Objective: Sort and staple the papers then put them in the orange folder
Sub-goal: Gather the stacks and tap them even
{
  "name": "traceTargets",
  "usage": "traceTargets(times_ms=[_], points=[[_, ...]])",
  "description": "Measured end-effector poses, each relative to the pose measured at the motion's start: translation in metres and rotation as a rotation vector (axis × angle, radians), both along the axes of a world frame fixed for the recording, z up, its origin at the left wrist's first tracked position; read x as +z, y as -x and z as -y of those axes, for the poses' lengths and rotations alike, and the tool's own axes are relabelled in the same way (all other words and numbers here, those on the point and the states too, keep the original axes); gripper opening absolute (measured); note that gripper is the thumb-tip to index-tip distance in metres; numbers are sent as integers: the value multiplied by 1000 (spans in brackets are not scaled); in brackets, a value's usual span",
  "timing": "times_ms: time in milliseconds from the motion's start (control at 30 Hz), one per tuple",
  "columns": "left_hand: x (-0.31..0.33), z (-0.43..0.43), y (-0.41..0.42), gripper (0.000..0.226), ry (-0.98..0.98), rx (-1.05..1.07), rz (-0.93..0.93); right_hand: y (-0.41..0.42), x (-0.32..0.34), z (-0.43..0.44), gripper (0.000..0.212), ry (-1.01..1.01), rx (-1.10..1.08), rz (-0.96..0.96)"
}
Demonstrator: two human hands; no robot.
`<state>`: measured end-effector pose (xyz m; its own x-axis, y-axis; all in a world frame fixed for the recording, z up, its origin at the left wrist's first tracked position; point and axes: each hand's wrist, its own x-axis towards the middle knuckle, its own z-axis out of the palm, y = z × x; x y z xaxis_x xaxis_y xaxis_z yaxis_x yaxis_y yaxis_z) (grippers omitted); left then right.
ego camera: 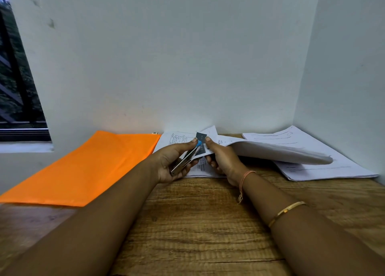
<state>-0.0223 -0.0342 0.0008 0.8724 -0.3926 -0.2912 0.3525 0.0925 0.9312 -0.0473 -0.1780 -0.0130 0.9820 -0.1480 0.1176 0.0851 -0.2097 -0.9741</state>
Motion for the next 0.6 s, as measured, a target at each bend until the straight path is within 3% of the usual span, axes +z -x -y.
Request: traceTargets(times_ms=[300, 600], points=[[3, 5, -2, 26, -55, 50, 57, 4, 3, -1, 56, 14, 3, -8], [7, 9, 0, 23, -87, 134, 118, 6, 7, -3, 46, -87, 15, -6]])
